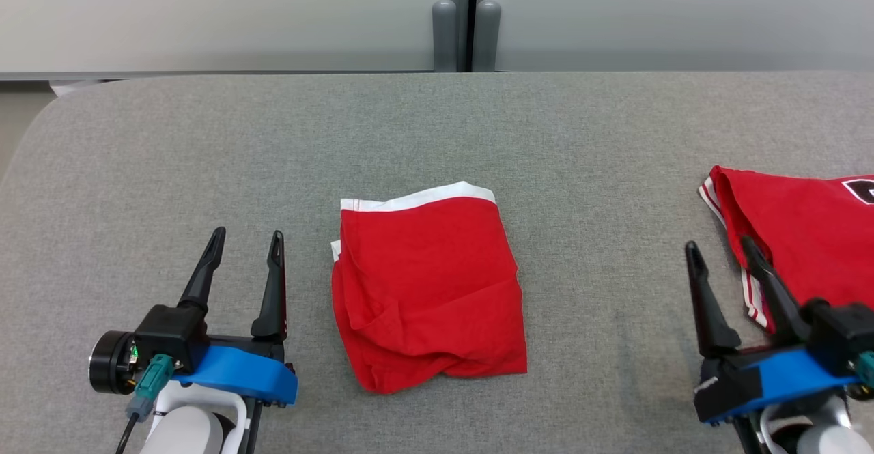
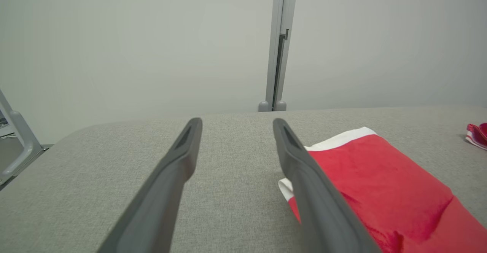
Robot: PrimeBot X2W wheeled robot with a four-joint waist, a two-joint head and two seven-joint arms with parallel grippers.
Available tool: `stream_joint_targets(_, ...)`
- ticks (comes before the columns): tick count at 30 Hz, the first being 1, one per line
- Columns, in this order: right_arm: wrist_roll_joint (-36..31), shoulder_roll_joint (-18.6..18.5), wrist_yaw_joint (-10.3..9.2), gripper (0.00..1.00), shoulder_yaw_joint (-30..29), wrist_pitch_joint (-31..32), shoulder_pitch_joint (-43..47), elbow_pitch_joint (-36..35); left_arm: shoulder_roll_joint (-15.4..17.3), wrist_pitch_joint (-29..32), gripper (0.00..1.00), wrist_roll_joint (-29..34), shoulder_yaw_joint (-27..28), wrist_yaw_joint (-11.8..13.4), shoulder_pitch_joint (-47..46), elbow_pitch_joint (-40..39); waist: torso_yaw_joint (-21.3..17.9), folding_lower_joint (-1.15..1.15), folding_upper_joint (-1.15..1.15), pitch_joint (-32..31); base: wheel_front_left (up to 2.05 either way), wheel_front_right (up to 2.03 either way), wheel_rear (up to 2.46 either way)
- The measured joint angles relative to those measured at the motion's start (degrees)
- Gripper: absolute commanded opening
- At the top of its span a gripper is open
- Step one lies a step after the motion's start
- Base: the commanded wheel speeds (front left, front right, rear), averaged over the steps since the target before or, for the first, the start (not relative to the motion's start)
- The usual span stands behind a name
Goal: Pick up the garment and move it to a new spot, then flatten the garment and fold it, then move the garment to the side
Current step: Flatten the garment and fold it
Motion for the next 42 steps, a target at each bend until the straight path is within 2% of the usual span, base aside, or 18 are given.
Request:
stream_joint_targets(5,-0.5,0.9,0.0,1.0,-2.3,1.4,2.5,-3.1,0.7,1.0,1.0,0.0,-0.1,0.4,0.8,-1.2,-0.4,0.0,0.0,0.3,0.0,0.0,0.0)
stream_joint_targets(17,-1.2,1.3,0.0,1.0,-2.3,3.0,2.8,-5.2,1.4,1.5,1.0,0.0,-0.2,1.0,0.9,-2.6,-0.5,0.0,0.0,0.8,0.0,0.0,0.0)
stream_joint_targets(18,-1.3,1.4,0.0,0.4,-1.8,3.4,2.7,-5.1,1.4,1.5,1.0,0.0,-0.3,1.1,0.9,-2.7,-0.5,0.0,0.0,0.9,0.0,0.0,0.0)
stream_joint_targets(19,-1.2,1.4,0.0,0.07,-1.1,3.7,2.4,-4.9,1.4,1.5,1.0,0.0,-0.3,1.1,0.9,-2.8,-0.4,0.0,0.0,1.1,0.0,0.0,0.0)
stream_joint_targets(20,-1.1,1.4,0.0,0.0,-0.1,4.0,1.9,-4.3,1.4,1.5,1.0,0.0,-0.3,1.1,0.9,-2.8,-0.3,0.0,0.0,1.2,0.0,0.0,0.0)
stream_joint_targets(25,0.6,1.4,0.0,0.0,10.1,4.6,-2.6,1.7,1.3,1.3,1.0,0.0,-0.6,1.0,-0.6,-3.0,0.9,0.0,0.0,2.2,0.0,0.0,0.0)
stream_joint_targets(32,7.0,1.6,0.0,0.0,27.8,3.1,-11.9,15.2,0.2,0.2,1.0,-0.1,-1.0,0.9,-1.8,-2.6,4.3,0.0,0.0,3.4,0.0,0.0,0.0)
stream_joint_targets(36,8.8,1.6,0.0,0.0,32.8,2.9,-16.3,22.7,-0.4,-0.3,1.0,-0.1,-1.1,0.8,-2.3,-2.0,6.5,0.0,0.0,4.0,0.0,0.0,0.0)
stream_joint_targets(42,11.5,1.6,0.0,0.0,38.2,1.8,-21.0,27.6,-1.2,-1.0,1.0,-0.1,-0.8,0.6,-2.5,-1.6,8.5,0.01,0.0,4.9,0.0,0.0,0.0)
